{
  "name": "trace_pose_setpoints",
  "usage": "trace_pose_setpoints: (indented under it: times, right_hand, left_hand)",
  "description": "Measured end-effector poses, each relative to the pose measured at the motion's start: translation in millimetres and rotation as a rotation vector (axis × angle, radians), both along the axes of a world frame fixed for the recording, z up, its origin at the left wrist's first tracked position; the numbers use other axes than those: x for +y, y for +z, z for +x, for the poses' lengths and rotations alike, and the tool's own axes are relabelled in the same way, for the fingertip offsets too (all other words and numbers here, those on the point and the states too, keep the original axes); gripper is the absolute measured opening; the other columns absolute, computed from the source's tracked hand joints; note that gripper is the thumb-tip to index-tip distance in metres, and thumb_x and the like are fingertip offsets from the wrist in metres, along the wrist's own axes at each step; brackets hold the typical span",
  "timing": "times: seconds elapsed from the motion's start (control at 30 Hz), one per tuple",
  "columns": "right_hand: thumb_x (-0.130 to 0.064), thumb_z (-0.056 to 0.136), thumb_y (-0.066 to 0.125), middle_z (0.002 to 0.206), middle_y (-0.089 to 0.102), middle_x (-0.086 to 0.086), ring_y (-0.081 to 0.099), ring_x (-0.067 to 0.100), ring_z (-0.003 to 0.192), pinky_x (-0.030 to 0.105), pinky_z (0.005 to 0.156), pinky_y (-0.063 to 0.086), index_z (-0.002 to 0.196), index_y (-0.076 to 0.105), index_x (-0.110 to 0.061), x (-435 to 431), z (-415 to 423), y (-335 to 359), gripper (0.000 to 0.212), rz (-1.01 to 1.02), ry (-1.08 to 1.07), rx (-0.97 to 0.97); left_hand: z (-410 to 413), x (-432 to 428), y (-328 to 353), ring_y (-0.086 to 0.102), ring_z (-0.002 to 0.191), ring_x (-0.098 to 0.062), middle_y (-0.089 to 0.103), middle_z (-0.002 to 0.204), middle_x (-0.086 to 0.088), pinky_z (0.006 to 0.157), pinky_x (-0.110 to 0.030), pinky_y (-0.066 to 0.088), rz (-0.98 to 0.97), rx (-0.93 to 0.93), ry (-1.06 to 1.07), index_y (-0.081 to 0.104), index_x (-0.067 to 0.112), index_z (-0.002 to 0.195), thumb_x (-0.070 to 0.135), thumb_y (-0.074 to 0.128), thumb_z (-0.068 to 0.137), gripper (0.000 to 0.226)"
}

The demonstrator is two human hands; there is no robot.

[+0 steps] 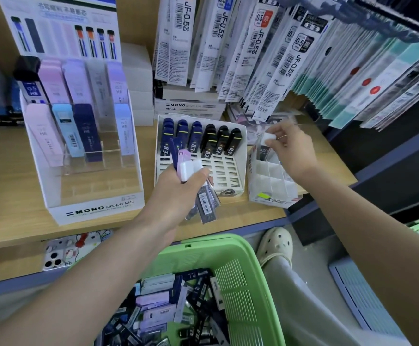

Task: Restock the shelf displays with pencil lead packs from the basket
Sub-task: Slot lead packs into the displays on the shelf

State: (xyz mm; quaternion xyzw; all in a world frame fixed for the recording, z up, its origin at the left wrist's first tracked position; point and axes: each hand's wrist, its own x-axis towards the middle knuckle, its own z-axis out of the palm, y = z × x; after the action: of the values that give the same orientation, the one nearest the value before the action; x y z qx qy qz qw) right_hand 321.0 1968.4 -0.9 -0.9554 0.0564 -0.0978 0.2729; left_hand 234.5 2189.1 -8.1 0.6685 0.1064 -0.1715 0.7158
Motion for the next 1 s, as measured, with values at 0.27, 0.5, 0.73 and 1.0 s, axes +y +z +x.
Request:
trace_pose_setpoints:
  times: [0.27,0.5,0.73,1.0]
  right_hand:
    - [-0.009,0.087,0.063,0.113,0.050,0.003,0.050,0.014,0.086,0.026,0.080,0.043,0.109,0.059,-0.011,-4.4,-0.1,-15.1,0.022,-0.098,-0.049,-0.057]
    - [-0.017,0.090,0.058,0.119,0.052,0.004,0.056,0.020,0.097,0.030,0.076,0.045,0.116,0.054,-0.015,0.0,-4.9,-12.3,0.026,-0.249,-0.077,-0.046]
    - [-0.017,0.096,0.048,0.104,0.055,-0.003,0.054,0.009,0.079,0.027,0.071,0.046,0.109,0.053,-0.018,39.1,-49.7,2.4,0.014,-0.081,0.098,-0.128]
    - [-0.016,0.096,0.050,0.076,0.063,-0.003,0.060,0.004,0.056,0.024,0.061,0.056,0.086,0.059,-0.019,90.3,-103.0,-0.4,0.014,0.552,0.247,0.367]
  left_hand:
    - [0.9,-1.6,-4.8,0.055,0.078,-0.025,0.067,0.105,-0.021,0.068,-0.036,0.041,-0.011,0.009,-0.001,0.063,0.015,0.094,0.029,0.052,0.096,0.017]
    - [1.3,-2.7,-5.0,0.061,0.085,-0.030,0.068,0.104,-0.017,0.074,-0.040,0.046,0.003,0.010,0.007,0.062,0.021,0.088,0.029,0.052,0.096,0.015]
    - [-0.3,-2.7,-3.2,0.065,0.093,-0.020,0.070,0.098,-0.006,0.090,-0.039,0.048,-0.105,0.075,0.038,0.063,0.020,0.098,0.028,0.055,0.094,0.012]
    - [-4.3,4.2,-2.1,0.069,0.077,-0.019,0.073,0.083,-0.004,0.075,-0.034,0.054,-0.129,0.073,0.091,0.066,0.015,0.088,0.019,0.059,0.092,0.009]
